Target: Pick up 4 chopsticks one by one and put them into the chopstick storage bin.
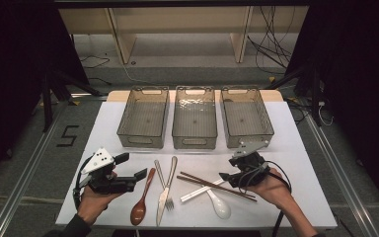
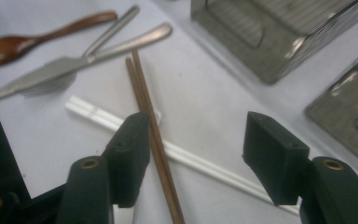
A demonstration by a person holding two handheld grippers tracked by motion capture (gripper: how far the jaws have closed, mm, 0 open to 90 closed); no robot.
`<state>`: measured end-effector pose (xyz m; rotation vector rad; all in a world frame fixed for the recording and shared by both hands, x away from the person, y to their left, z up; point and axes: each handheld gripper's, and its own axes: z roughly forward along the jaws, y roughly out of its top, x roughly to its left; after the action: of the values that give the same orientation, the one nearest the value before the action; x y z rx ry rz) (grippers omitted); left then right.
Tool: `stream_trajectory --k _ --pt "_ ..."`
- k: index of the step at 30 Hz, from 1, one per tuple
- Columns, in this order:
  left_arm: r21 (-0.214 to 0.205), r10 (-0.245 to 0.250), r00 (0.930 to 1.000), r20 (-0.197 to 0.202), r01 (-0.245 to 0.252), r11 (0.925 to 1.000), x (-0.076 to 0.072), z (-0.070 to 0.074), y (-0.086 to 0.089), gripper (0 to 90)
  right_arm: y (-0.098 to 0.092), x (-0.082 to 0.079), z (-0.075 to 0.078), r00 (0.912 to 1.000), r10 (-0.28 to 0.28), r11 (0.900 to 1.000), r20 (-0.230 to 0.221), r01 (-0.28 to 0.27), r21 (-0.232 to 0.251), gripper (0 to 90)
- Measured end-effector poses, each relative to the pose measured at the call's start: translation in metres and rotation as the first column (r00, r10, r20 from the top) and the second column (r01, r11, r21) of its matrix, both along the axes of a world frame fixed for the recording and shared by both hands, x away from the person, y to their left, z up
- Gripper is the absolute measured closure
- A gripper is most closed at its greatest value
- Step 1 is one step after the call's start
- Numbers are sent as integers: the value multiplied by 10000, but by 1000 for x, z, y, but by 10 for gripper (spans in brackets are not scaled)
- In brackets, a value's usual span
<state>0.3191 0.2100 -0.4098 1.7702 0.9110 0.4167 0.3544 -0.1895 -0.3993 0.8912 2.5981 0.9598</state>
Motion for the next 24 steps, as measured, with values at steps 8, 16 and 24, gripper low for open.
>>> stream_trajectory --k 8,16,24 --pt "30 -11 10000 26 11 10000 0 0 0 128 12 3 -12 9944 738 9919 -763 -811 -979 564" --pt "40 -21 10000 56 21 10000 0 0 0 129 17 2 -27 9825 1003 9732 -1572 -1298 -1900 670" --pt "33 -37 10000 66 37 10000 -1 1 -1 129 18 3 -36 9771 1098 9536 -1823 -1553 -2580 696"
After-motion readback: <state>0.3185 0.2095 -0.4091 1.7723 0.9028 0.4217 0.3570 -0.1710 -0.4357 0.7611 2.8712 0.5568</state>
